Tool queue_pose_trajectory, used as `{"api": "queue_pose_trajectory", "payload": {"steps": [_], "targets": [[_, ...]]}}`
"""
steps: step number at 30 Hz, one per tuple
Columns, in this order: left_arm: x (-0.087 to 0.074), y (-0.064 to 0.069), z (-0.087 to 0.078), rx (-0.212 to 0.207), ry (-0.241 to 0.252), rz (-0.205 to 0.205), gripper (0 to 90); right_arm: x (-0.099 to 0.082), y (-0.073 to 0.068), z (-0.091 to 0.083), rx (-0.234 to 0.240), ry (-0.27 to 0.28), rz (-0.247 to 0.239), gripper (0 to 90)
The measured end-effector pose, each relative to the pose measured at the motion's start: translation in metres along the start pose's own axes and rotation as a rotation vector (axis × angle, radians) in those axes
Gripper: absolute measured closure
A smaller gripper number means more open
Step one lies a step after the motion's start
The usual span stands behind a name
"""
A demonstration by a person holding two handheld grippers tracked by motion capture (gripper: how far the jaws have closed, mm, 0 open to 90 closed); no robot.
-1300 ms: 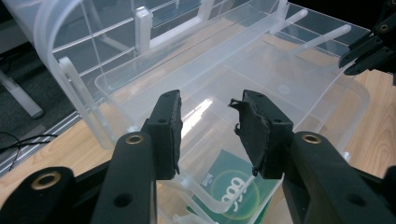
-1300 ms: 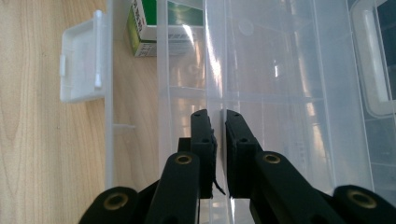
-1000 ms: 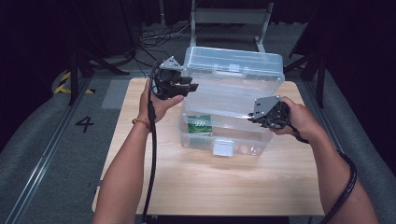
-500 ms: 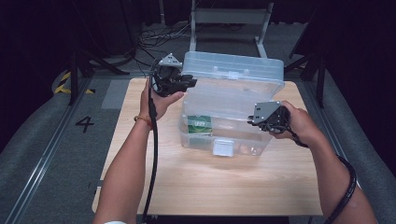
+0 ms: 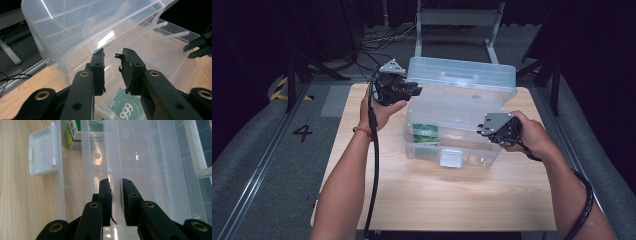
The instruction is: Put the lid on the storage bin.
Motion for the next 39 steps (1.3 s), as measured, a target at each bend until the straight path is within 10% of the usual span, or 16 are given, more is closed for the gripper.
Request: {"api": "queue_pose_trajectory", "payload": {"steps": [39], "targets": [[-0.027, 0.026, -0.005, -0.048, -0.029, 0.049, 74.4, -0.068, -0.021, -0.061, -0.018, 0.198, 0.255, 62.4]]}}
Point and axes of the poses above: each handheld gripper's, and its own axes: z roughly forward along the jaws, x roughly out of its top, y roughly to its right, the point moved 5 cm from there along z, roughly forward along the jaws, and after that the axes turned 3 degrees about z, right-handed, at the moved point
